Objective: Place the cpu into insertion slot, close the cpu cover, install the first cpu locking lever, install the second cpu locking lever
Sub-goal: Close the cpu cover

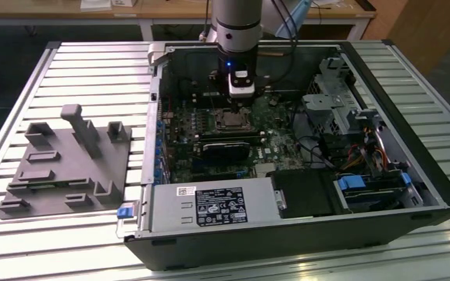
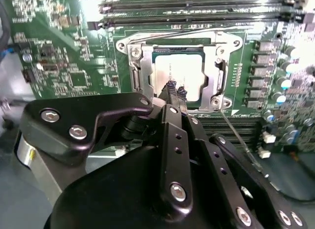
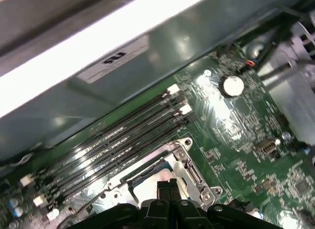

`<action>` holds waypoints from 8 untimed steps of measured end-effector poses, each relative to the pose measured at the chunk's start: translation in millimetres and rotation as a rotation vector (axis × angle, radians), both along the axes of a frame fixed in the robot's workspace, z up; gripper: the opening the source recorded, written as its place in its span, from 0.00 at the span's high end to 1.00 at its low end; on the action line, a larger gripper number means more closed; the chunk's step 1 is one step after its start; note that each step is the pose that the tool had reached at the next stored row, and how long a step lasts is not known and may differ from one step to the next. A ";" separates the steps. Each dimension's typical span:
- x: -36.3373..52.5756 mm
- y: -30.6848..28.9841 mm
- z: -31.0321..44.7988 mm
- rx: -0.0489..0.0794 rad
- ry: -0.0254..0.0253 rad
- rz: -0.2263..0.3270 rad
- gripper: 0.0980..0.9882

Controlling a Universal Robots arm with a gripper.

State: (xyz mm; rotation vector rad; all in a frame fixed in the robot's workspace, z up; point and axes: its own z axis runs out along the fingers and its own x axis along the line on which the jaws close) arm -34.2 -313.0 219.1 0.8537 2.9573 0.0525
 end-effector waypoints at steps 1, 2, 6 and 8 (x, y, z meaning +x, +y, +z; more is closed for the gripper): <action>0.0 0.0 0.0 0.000 0.0000 0.018 0.99; 0.0 0.0 0.0 0.000 0.0000 0.037 0.99; 0.0 0.0 -0.4 0.000 0.0000 0.109 0.99; 0.0 0.0 -0.5 0.000 0.0000 0.145 0.99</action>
